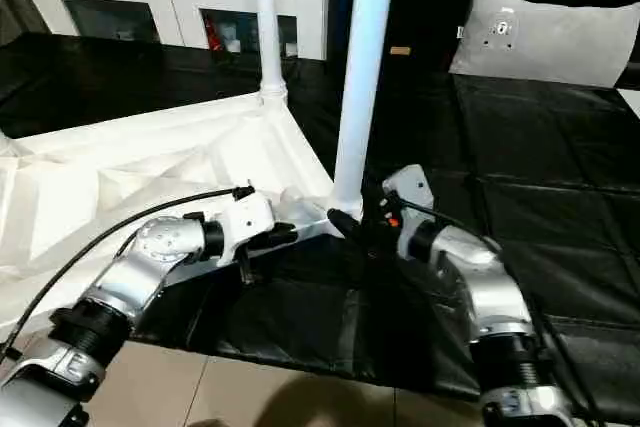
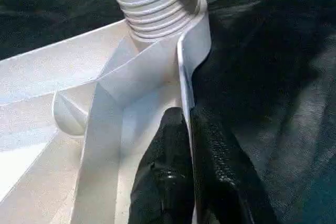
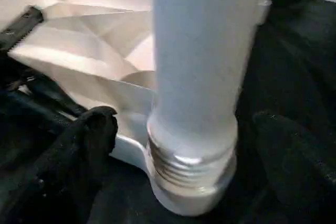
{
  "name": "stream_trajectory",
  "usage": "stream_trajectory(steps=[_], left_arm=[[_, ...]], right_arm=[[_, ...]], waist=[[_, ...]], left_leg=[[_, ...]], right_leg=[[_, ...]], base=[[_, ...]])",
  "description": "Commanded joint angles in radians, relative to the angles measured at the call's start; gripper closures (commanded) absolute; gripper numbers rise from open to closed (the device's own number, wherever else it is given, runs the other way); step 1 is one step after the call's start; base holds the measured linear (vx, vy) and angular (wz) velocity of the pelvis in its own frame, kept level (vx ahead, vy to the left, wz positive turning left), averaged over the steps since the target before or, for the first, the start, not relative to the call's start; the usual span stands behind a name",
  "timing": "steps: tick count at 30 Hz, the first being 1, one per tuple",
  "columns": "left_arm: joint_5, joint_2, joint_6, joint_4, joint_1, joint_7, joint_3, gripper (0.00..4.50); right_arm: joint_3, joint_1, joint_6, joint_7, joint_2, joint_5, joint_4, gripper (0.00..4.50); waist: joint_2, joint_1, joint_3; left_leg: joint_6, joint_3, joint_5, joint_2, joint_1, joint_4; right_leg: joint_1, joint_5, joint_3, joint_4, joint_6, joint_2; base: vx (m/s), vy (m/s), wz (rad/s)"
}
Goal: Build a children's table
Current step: Rotate leg to tighten
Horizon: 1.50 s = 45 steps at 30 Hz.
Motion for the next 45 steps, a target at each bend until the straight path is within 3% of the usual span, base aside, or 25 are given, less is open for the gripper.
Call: stream_trajectory(steps=[1, 3, 4, 5, 8, 17, 24, 36, 39, 42, 45], left_arm=[[-0.012, 0.024, -0.035, 0.009, 0.010, -0.098, -0.030, 4.50], [-0.019, 0.038, -0.056, 0.016, 0.007, -0.129, -0.033, 4.50], [-0.027, 0.051, -0.078, 0.025, 0.003, -0.160, -0.036, 4.50], [-0.037, 0.069, -0.111, 0.042, -0.006, -0.203, -0.040, 4.50], [-0.056, 0.081, -0.120, 0.040, -0.011, -0.253, -0.043, 4.50], [-0.138, 0.114, -0.108, -0.012, 0.010, -0.438, -0.058, 4.50], [-0.158, 0.122, -0.102, -0.023, 0.013, -0.493, -0.064, 4.50], [-0.162, 0.120, -0.098, -0.016, 0.011, -0.495, -0.062, 4.50], [-0.183, 0.104, -0.066, -0.030, 0.021, -0.473, -0.046, 4.50], [-0.200, 0.076, 0.005, -0.059, 0.034, -0.411, -0.025, 4.50], [-0.197, 0.062, 0.005, -0.069, 0.042, -0.380, -0.020, 4.50]], right_arm=[[0.012, -0.009, -0.020, 0.060, -0.042, -0.002, -0.012, 0.08], [0.022, -0.019, -0.034, 0.094, -0.065, -0.007, -0.003, 0.08], [0.039, -0.028, -0.048, 0.138, -0.089, -0.011, 0.001, 0.08], [0.071, -0.038, -0.061, 0.213, -0.128, -0.016, 0.005, 0.08], [0.110, -0.042, -0.066, 0.293, -0.163, -0.030, 0.008, 0.08], [0.176, -0.049, -0.107, 0.412, -0.194, -0.035, 0.031, 0.08], [0.172, -0.051, -0.099, 0.441, -0.173, -0.007, 0.042, 0.62], [0.171, -0.033, -0.080, 0.475, -0.161, 0.027, 0.026, 1.65], [0.165, -0.008, -0.051, 0.476, -0.149, 0.054, -0.002, 1.76], [0.143, 0.040, 0.034, 0.452, -0.107, 0.135, -0.074, 1.80], [0.146, 0.066, 0.053, 0.428, -0.083, 0.147, -0.104, 1.81]], waist=[[-0.010, 0.005, -0.051], [-0.015, 0.005, -0.050], [-0.013, 0.008, -0.051], [-0.019, 0.009, -0.050], [-0.016, 0.012, -0.049], [-0.020, 0.029, -0.053], [-0.019, 0.028, -0.050], [-0.020, 0.029, -0.054], [-0.019, 0.030, -0.054], [-0.017, 0.033, -0.055], [-0.017, 0.034, -0.052]], left_leg=[[0.070, -0.009, -0.135, 0.043, -0.003, -0.062], [0.070, -0.007, -0.145, 0.044, 0.000, -0.062], [0.071, -0.008, -0.149, 0.042, 0.000, -0.061], [0.076, -0.006, -0.151, 0.043, -0.002, -0.061], [0.077, -0.007, -0.158, 0.045, -0.001, -0.062], [0.091, -0.006, -0.108, 0.048, -0.002, -0.057], [0.078, -0.007, -0.140, 0.048, 0.000, -0.060], [0.082, -0.006, -0.116, 0.047, -0.001, -0.057], [0.081, -0.006, -0.112, 0.047, 0.000, -0.057], [0.087, -0.007, -0.105, 0.051, 0.000, -0.057], [0.080, -0.006, -0.126, 0.049, 0.002, -0.059]], right_leg=[[0.051, -0.165, 0.061, -0.081, -0.173, -0.091], [0.049, -0.173, 0.060, -0.082, -0.175, -0.090], [0.050, -0.180, 0.059, -0.081, -0.177, -0.091], [0.051, -0.182, 0.059, -0.081, -0.172, -0.089], [0.049, -0.200, 0.059, -0.080, -0.171, -0.091], [0.051, -0.108, 0.059, -0.065, -0.207, -0.092], [0.051, -0.170, 0.059, -0.072, -0.195, -0.093], [0.052, -0.132, 0.058, -0.067, -0.200, -0.091], [0.053, -0.125, 0.059, -0.066, -0.201, -0.090], [0.051, -0.102, 0.058, -0.062, -0.210, -0.089], [0.050, -0.151, 0.058, -0.071, -0.197, -0.091]], base=[[0.000, 0.000, 0.00], [0.000, 0.000, 0.00], [0.000, 0.000, 0.00], [0.000, 0.000, 0.00], [0.000, 0.000, 0.00], [0.000, 0.000, 0.00], [0.000, 0.000, 0.00], [0.000, 0.000, 0.00], [0.000, 0.000, 0.00], [0.000, 0.000, 0.00], [0.000, 0.000, 0.00]])
